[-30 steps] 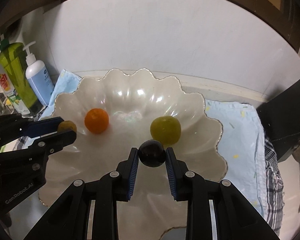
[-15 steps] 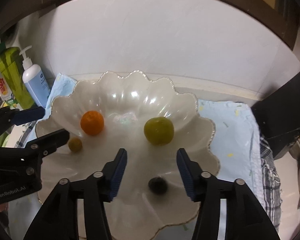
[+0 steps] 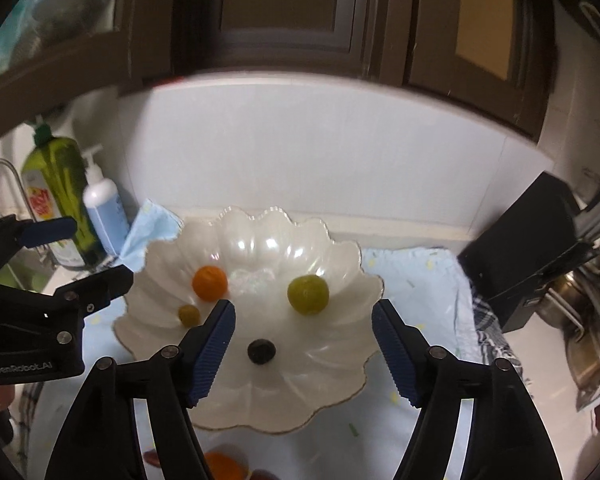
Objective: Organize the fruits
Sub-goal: 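Lift both tools from the bowl and move back toward the remaining fruits, then grasp the red date with the left tool while the right tool grasps a dark plum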
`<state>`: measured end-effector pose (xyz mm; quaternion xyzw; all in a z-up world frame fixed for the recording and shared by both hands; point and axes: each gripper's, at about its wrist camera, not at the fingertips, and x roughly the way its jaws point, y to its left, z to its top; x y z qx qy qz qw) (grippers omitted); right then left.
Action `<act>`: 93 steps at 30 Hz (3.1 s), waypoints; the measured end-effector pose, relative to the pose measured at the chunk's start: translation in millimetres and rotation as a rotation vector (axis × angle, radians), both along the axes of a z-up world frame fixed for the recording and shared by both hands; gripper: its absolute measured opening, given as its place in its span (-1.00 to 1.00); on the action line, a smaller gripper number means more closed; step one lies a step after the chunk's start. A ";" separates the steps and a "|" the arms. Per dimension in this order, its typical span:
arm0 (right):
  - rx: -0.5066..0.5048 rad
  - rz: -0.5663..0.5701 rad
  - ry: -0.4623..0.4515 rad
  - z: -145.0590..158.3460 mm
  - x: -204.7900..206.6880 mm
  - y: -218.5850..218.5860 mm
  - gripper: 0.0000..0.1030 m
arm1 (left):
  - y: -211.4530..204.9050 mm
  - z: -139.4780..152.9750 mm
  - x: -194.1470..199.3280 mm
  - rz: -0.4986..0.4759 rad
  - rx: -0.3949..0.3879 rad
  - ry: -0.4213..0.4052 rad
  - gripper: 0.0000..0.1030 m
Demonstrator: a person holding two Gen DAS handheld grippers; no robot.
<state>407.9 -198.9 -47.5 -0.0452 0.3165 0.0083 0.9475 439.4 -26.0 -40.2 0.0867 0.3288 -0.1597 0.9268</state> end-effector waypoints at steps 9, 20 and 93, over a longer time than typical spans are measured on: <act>0.008 0.003 -0.099 23.6 -48.4 6.7 0.39 | 11.0 22.1 -41.8 -0.046 -0.043 -0.055 0.77; -0.006 -0.025 -0.164 31.9 -97.2 15.6 0.39 | 22.6 28.6 -84.7 -0.091 -0.056 -0.089 0.77; 0.053 0.099 0.290 -126.6 -115.7 54.5 -0.31 | -12.5 -137.3 -96.1 -0.409 0.083 0.223 -0.45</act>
